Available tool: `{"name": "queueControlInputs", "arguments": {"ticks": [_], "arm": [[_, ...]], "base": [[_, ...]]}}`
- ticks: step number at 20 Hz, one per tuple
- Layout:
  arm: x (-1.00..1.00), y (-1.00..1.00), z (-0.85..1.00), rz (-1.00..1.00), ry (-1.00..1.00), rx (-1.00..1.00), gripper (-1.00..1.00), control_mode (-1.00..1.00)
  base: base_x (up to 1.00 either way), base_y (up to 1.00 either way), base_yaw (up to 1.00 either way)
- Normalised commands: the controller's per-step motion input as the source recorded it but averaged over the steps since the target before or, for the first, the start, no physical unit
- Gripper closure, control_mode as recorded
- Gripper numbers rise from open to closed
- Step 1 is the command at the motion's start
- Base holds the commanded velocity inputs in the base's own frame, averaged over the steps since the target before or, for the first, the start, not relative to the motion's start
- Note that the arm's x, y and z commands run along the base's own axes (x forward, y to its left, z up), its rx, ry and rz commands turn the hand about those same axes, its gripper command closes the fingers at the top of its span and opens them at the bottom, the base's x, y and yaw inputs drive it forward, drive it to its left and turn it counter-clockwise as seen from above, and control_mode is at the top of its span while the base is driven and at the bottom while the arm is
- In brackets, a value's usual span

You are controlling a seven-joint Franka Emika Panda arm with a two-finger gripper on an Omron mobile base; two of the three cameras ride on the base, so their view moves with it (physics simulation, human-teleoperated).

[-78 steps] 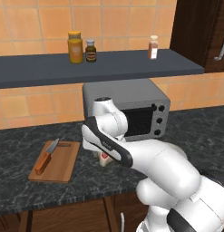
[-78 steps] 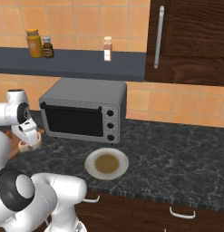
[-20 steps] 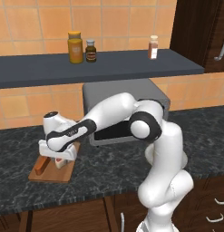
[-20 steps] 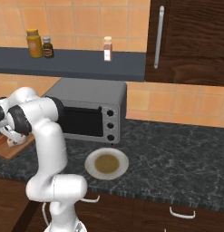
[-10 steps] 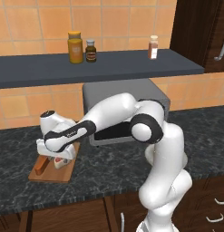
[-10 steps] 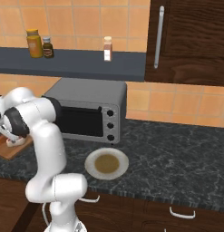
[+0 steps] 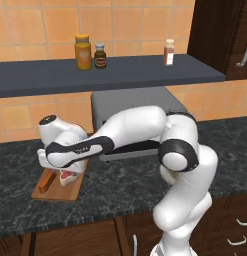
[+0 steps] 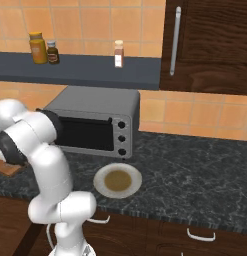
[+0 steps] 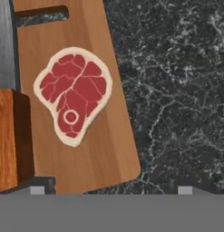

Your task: Pick up the knife from the drawer and place it on the cutting board. Then place the meat from the plate to the cutting board.

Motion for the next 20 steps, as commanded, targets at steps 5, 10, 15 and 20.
{"name": "queueControlInputs", "arguments": {"ticks": [5, 10, 15, 20], "arm": [[-0.76, -0.93, 0.35, 0.00, -0.01, 0.02, -1.00, -1.00], [-0.67, -1.00, 0.41, 0.00, -0.01, 0.05, -1.00, -1.00], [-0.59, -1.00, 0.50, 0.00, 0.00, 0.05, -1.00, -1.00], [-0.44, -1.00, 0.81, 0.00, -0.11, 0.02, -1.00, -1.00]], "base": [[0.00, 0.00, 0.00], [0.00, 0.00, 0.00], [0.00, 0.00, 0.00], [0.00, 0.00, 0.00]]}}
